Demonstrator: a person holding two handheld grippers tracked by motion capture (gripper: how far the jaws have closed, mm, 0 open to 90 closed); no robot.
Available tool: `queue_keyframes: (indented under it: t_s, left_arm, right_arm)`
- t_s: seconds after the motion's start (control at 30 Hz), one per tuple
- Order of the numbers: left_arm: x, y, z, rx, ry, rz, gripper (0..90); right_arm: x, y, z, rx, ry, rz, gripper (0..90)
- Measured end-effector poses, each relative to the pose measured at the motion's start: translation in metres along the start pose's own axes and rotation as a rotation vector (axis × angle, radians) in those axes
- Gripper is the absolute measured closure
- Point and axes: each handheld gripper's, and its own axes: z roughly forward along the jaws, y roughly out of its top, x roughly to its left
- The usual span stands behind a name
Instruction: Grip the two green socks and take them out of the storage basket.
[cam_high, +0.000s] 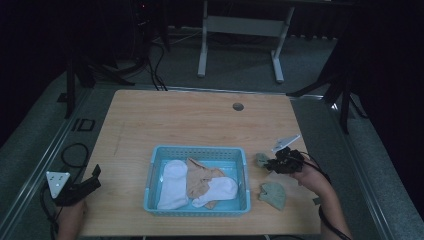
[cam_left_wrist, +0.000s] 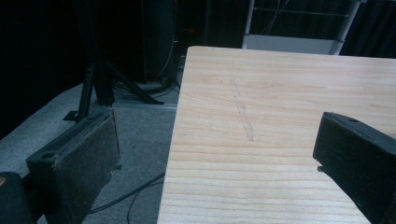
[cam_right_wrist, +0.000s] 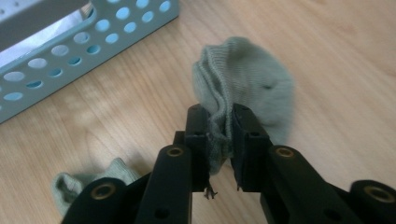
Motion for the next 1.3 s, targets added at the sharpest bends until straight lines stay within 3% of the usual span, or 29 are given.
queue_keyframes:
  t_s: [0.07,0.13,0.2,0.3,0.4,0.47,0.57,0.73,0.9,1.03,1.13,1.3]
  left_arm:
    - [0.000,0.000,0.000,0.000,0.000,0.000,0.4]
    - [0.000,0.000,0.000,0.000,0.000,0.000,0.3]
    - [0.000,0.000,0.000,-0.002,-0.001,-0.001,0.3]
    - [0.000,0.000,0.000,-0.001,-0.002,0.001,0.3]
    - [0.000,0.000,0.000,0.000,-0.001,0.000,0.4]
    - [0.000,0.000,0.000,-0.001,0.000,0.000,0.3]
    - [0.000,0.000,0.000,-0.001,0.000,0.001,0.4]
    - [0.000,0.000,0.000,0.000,-0.001,0.000,0.4]
    - [0.000,0.000,0.000,-0.001,-0.001,0.001,0.4]
    - [0.000,0.000,0.000,-0.001,0.000,0.001,0.4]
    - [0.000,0.000,0.000,0.000,0.001,0.001,0.4]
    - [0.000,0.000,0.000,-0.001,0.000,0.002,0.4]
  right_arm:
    - [0.001,-0.001,0.004,0.008,0.019,-0.003,71.0]
    - [0.004,-0.001,0.004,0.009,0.046,0.001,59.9]
    - [0.005,-0.001,0.002,-0.003,0.040,-0.003,49.3]
    - [0.005,-0.005,-0.007,-0.048,0.025,0.018,41.5]
    - [0.005,-0.011,-0.013,-0.102,0.042,0.020,36.0]
    - [0.003,-0.016,-0.016,-0.130,0.063,0.034,27.2]
    - [0.001,-0.024,-0.019,-0.167,0.062,0.053,20.8]
    - [-0.008,-0.041,-0.019,-0.219,-0.053,0.120,13.0]
    - [-0.022,-0.064,-0.015,-0.273,-0.116,0.222,12.5]
    - [-0.029,-0.081,-0.010,-0.278,-0.168,0.275,11.7]
    - [-0.032,-0.090,-0.009,-0.298,-0.188,0.319,11.7]
    - [-0.034,-0.101,-0.012,-0.320,-0.205,0.351,11.1]
